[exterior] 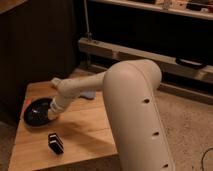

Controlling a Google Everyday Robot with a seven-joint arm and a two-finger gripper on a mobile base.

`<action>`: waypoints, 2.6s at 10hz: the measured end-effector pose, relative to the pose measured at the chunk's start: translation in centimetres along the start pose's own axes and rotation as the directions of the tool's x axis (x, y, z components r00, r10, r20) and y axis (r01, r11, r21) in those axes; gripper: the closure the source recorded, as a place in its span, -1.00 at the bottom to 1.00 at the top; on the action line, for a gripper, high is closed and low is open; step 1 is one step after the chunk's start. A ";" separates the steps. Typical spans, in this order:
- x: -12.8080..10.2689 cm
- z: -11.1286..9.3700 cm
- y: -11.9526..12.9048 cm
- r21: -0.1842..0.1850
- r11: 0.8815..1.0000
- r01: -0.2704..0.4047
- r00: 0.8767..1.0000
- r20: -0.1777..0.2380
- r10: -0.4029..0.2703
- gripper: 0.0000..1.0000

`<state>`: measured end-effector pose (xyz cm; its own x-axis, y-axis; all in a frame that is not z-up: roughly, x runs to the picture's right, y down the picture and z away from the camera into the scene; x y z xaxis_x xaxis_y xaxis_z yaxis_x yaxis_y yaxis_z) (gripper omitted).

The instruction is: Knock the eraser over

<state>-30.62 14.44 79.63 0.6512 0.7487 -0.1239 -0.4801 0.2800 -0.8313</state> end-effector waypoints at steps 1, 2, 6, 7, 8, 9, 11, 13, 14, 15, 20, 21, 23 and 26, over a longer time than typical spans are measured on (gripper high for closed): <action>0.0 0.0 0.0 0.000 1.000 0.000 1.000 0.000 0.000 0.96; 0.0 0.0 0.0 0.000 1.000 0.000 1.000 0.000 0.000 0.96; 0.0 0.0 0.0 0.000 1.000 0.000 1.000 0.000 0.000 0.96; 0.0 0.0 0.0 0.000 1.000 0.000 1.000 0.000 0.000 0.96; -0.1 -0.1 0.0 -0.001 1.000 0.000 1.000 0.002 0.000 0.96; 0.1 -0.1 -0.2 0.004 1.000 -0.007 1.000 0.000 0.007 0.96; 0.8 -1.1 -1.3 0.017 0.999 -0.040 0.999 0.008 0.040 0.96; 4.0 -3.3 -3.3 0.026 0.996 -0.082 0.996 0.035 0.081 0.96; 5.4 -4.1 -4.0 0.029 0.995 -0.096 0.994 0.046 0.095 0.96; 7.5 -5.3 -4.8 0.033 0.993 -0.112 0.992 0.062 0.109 0.96; 16.4 -8.6 -4.3 -0.001 0.998 -0.068 0.987 0.145 0.067 0.96; 17.3 -8.9 -3.6 -0.007 0.999 -0.047 0.987 0.154 0.048 0.96; 17.8 -9.1 -1.8 -0.024 1.000 0.004 0.986 0.168 0.000 0.96; 17.4 -9.5 2.2 -0.054 0.994 0.091 0.981 0.176 -0.080 0.96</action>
<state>-14.77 22.42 70.46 0.5735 0.8182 0.0405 -0.3868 0.3141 -0.8670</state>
